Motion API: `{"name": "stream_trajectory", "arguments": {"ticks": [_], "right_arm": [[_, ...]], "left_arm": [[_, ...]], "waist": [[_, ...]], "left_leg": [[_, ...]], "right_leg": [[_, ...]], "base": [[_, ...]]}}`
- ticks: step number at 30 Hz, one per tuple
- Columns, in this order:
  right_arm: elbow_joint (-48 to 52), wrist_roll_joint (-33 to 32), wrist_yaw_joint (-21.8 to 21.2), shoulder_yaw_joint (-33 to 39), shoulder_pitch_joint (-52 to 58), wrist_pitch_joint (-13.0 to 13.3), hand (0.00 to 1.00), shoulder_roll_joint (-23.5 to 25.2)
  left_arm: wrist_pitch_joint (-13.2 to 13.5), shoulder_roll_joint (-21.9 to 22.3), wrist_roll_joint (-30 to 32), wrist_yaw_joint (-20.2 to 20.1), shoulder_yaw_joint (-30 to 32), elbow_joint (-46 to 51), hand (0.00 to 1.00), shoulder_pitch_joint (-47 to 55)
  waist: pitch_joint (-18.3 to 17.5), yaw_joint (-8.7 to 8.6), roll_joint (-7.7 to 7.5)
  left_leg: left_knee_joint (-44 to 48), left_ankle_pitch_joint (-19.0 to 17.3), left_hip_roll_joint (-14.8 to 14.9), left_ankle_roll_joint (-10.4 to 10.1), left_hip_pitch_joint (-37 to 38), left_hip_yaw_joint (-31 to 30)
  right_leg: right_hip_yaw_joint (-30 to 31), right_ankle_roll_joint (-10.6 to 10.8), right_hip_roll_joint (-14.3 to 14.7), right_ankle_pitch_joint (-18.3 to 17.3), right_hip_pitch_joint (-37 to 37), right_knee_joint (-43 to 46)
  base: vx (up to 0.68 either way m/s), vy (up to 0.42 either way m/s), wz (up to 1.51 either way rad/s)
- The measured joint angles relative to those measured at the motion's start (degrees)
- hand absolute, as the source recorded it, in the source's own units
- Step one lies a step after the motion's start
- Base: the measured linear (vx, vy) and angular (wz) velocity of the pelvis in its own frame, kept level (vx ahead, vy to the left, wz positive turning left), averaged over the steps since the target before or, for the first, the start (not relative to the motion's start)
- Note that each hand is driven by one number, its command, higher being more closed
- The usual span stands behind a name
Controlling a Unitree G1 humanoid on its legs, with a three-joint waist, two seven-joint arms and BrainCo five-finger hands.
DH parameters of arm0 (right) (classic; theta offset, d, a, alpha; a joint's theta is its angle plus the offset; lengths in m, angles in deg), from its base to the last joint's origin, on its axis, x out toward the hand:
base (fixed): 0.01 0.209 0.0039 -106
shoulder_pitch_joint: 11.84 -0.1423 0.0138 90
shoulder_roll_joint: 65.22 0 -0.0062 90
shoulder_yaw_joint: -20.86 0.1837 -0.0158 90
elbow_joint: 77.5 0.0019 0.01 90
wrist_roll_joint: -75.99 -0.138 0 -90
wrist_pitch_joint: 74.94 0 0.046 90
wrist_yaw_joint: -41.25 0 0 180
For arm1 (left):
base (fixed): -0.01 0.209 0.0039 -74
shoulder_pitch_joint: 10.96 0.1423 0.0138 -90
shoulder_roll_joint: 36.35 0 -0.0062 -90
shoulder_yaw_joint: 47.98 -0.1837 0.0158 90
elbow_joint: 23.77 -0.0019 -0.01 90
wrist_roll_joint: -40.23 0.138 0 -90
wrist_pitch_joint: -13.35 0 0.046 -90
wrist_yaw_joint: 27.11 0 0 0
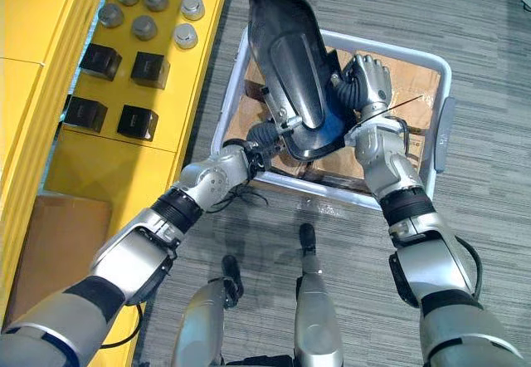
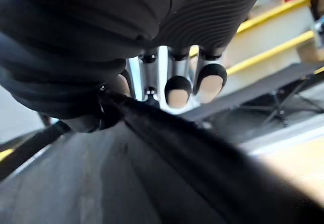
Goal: Walk over and take plastic housings, then place them on the shelf
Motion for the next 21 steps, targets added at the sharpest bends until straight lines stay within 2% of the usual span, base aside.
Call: {"name": "stream_trajectory", "arguments": {"ticks": [4,11,18,21], "right_arm": [[0.0,-0.1,2.5,-1.6,0.0,0.3,1.00,0.8],[5.8,-0.6,4.1,-3.0,3.1,1.7,1.00,2.4],[13.6,-4.7,4.4,-3.1,7.7,1.7,1.00,4.1],[16.2,-6.6,4.4,-2.9,9.6,1.6,1.00,5.0]], "left_arm": [[1.9,0.0,2.6,1.3,0.0,0.2,1.00,1.0],[2.3,1.2,8.3,6.2,0.0,0.2,1.00,2.6],[6.9,1.7,8.7,11.5,0.1,0.2,1.00,4.6],[9.4,2.1,8.4,11.7,0.0,0.2,1.00,6.2]], "waist": [[-0.2,0.15,0.43],[-0.3,-0.06,0.54],[-0.3,-0.21,0.53],[-0.3,-0.21,0.51]], "left_leg": [[0.0,0.1,-0.1,0.1,0.0,-0.1],[0.2,0.0,0.1,0.0,1.1,-0.4],[0.0,0.0,0.3,0.0,1.4,-0.1],[-0.7,0.0,0.4,0.0,2.5,0.2]], "right_leg": [[-0.1,0.0,-0.1,0.0,0.2,0.0],[-0.9,0.0,0.0,0.0,2.1,-0.8],[-0.8,-0.1,0.1,0.0,2.1,-1.1],[-0.2,-0.1,0.1,0.0,2.6,-1.1]], "base": [[-0.03,-0.012,0.02],[-0.05,-0.015,0.03],[-0.03,-0.008,-0.01],[-0.03,-0.011,-0.07]]}}
